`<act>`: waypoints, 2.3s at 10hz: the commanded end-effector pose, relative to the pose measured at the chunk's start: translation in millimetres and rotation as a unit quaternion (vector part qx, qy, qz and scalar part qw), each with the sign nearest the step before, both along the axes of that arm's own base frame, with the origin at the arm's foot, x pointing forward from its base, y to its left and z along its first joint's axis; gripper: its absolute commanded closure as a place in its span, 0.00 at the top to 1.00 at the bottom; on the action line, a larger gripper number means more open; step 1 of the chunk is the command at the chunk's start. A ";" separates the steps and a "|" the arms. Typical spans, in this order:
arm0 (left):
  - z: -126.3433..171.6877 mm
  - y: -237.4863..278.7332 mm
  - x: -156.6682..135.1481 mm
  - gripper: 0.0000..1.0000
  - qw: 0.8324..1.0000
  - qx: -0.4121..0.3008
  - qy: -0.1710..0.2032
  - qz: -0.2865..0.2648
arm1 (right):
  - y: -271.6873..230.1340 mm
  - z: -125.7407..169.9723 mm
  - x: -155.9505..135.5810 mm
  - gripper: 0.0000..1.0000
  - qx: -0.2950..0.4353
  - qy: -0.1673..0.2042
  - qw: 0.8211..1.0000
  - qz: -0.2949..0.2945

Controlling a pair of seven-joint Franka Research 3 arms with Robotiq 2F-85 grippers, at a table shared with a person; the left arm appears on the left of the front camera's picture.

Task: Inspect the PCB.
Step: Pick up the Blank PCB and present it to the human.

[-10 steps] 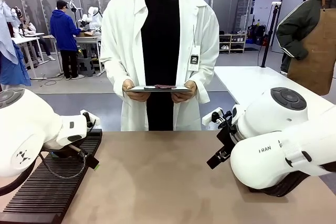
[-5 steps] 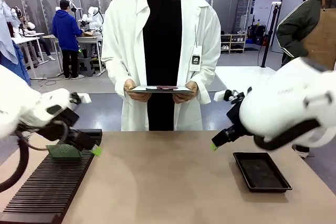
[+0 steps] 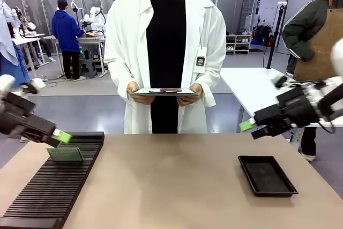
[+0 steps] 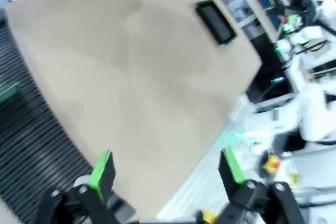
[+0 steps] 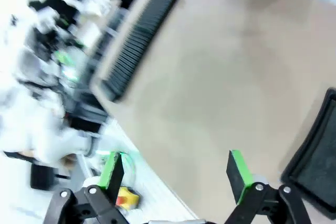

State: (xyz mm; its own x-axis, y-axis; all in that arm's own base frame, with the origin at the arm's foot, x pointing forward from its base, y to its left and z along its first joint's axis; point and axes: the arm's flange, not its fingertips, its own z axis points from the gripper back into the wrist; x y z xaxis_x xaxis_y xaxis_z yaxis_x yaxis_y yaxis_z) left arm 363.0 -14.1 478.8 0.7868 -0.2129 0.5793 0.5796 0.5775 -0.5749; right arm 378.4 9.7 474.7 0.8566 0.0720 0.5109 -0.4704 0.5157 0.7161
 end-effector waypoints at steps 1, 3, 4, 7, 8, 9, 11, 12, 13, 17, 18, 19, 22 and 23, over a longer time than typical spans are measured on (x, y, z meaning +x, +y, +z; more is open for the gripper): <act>2.1 52.2 -47.3 1.00 0.994 -0.103 -0.008 0.022 | -56.4 -9.9 -24.9 1.00 0.099 0.025 0.994 -0.031; 5.4 104.7 -91.8 1.00 0.984 -0.152 0.004 0.098 | -105.7 -17.7 -58.7 1.00 0.117 0.066 0.987 -0.086; 0.9 123.5 -111.8 1.00 0.981 -0.154 0.011 0.119 | -123.3 -22.4 -72.6 1.00 0.115 0.079 0.985 -0.106; -42.8 163.2 -145.9 1.00 0.962 -0.180 0.039 0.200 | -148.2 -38.9 -89.2 1.00 0.118 0.097 0.978 -0.141; -52.9 167.2 -152.4 1.00 0.958 -0.188 0.045 0.213 | -145.3 -40.5 -90.7 1.00 0.118 0.095 0.979 -0.135; -57.8 167.7 -152.0 1.00 0.956 -0.189 0.045 0.222 | -142.6 -41.0 -88.9 1.00 0.114 0.090 0.980 -0.133; -18.9 229.4 -125.8 1.00 0.954 -0.187 0.050 0.227 | -163.7 -36.0 -79.5 1.00 0.115 0.097 0.979 -0.140; -18.9 229.4 -125.8 1.00 0.954 -0.187 0.050 0.227 | -163.7 -36.0 -79.5 1.00 0.115 0.097 0.979 -0.140; -18.9 229.4 -125.8 1.00 0.954 -0.187 0.050 0.227 | -163.7 -36.0 -79.5 1.00 0.115 0.097 0.979 -0.140; 13.0 169.2 -82.0 1.00 0.986 -0.029 0.015 0.164 | -163.7 -36.0 -79.5 1.00 0.115 0.097 0.979 -0.140; 16.8 143.0 -56.5 1.00 0.989 0.040 0.005 0.144 | -163.7 -36.0 -79.5 1.00 0.115 0.097 0.979 -0.140; 20.5 118.5 -34.5 1.00 0.990 0.084 -0.006 0.116 | -163.7 -36.0 -79.5 1.00 0.115 0.097 0.979 -0.140; 17.3 50.3 26.4 1.00 0.970 0.237 -0.046 0.021 | -163.7 -36.0 -79.5 1.00 0.115 0.097 0.979 -0.140; 11.9 30.2 43.2 1.00 0.954 0.293 -0.064 -0.005 | -163.7 -36.0 -79.5 1.00 0.115 0.097 0.979 -0.140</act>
